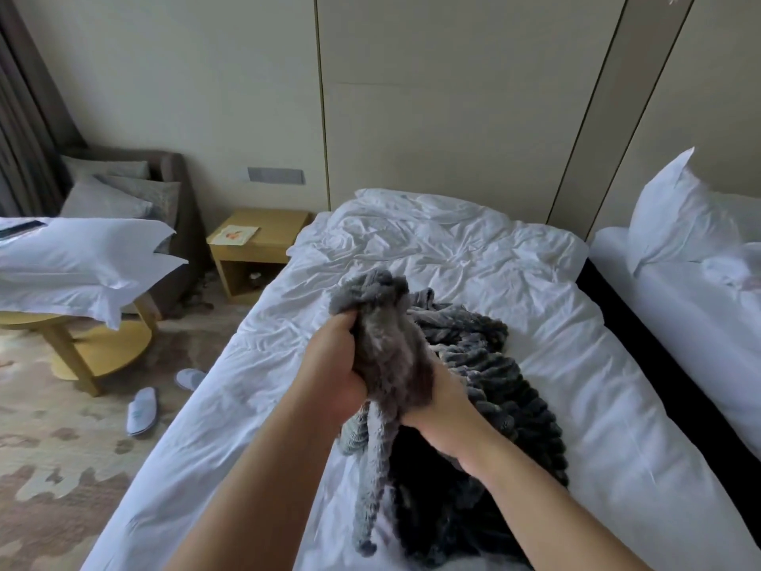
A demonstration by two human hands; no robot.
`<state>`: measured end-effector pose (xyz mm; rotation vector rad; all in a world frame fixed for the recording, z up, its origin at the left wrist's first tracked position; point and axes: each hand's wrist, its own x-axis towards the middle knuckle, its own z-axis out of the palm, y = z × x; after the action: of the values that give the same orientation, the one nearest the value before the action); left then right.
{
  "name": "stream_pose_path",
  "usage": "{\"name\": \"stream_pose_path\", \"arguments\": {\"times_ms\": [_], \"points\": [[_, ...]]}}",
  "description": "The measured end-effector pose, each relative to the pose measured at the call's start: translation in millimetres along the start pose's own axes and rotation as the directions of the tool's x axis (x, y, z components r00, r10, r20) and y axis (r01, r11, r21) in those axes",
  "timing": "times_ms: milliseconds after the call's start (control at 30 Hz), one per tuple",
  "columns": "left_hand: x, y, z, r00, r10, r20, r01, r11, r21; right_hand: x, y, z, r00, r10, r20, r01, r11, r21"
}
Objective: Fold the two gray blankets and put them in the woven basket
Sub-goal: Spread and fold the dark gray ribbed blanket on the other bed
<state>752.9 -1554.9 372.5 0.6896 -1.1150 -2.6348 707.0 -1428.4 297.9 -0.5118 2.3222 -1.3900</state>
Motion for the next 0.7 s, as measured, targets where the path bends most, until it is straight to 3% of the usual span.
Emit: {"name": "stream_pose_path", "arguments": {"times_ms": [67, 100, 167, 200, 233, 267, 300, 367, 467, 533, 600, 633, 700], "points": [[-7, 3, 11, 0.997, -0.038, 0.062, 0.043, 0.996, -0.08, -7, 2, 13, 0.997, -0.012, -0.077, 0.002, 0.991, -0.133], [-9, 5, 15, 0.996, -0.048, 0.075, 0.055, 0.993, -0.107, -12, -1, 16, 0.977, -0.078, -0.196, 0.022, 0.962, -0.271], [-11, 6, 20, 0.997, -0.034, 0.075, 0.047, 0.984, -0.171, -17, 3, 19, 0.839, -0.368, -0.401, 0.154, 0.867, -0.474], [-13, 8, 21, 0.997, -0.02, 0.069, 0.034, 0.974, -0.222, -21, 4, 19, 0.806, -0.378, -0.455, 0.223, 0.907, -0.358], [-12, 9, 20, 0.998, -0.011, 0.066, 0.03, 0.958, -0.285, -27, 3, 19, 0.822, -0.327, -0.467, 0.287, 0.945, -0.156], [-11, 11, 18, 0.997, -0.017, 0.078, 0.044, 0.931, -0.361, -30, 5, 20, 0.85, -0.286, -0.443, 0.319, 0.948, 0.0], [-10, 12, 14, 0.994, -0.032, 0.1, 0.073, 0.895, -0.439, -32, 7, 21, 0.878, -0.277, -0.391, 0.318, 0.947, 0.041], [-10, 13, 8, 0.986, -0.061, 0.157, 0.137, 0.828, -0.544, -29, 16, 22, 0.946, -0.253, -0.203, 0.24, 0.967, -0.088], [-13, 8, 4, 0.974, -0.042, 0.224, 0.163, 0.813, -0.559, -14, 32, 19, 0.999, -0.023, 0.036, 0.034, 0.942, -0.333], [-12, 5, -1, 0.971, -0.003, 0.24, 0.118, 0.878, -0.465, -2, 33, 10, 1.0, 0.025, 0.001, -0.023, 0.963, -0.27], [-14, 3, -8, 0.983, 0.036, 0.182, -0.007, 0.987, -0.158, 4, 18, -2, 0.995, 0.055, -0.077, -0.057, 0.998, -0.023], [-15, 1, -12, 0.991, 0.062, 0.12, -0.069, 0.996, 0.056, 6, 8, -9, 0.992, 0.078, -0.1, -0.064, 0.989, 0.134], [-18, -6, -21, 0.997, 0.06, 0.041, -0.072, 0.876, 0.478, 8, -15, -25, 0.99, 0.061, -0.123, -0.012, 0.931, 0.365]]}}
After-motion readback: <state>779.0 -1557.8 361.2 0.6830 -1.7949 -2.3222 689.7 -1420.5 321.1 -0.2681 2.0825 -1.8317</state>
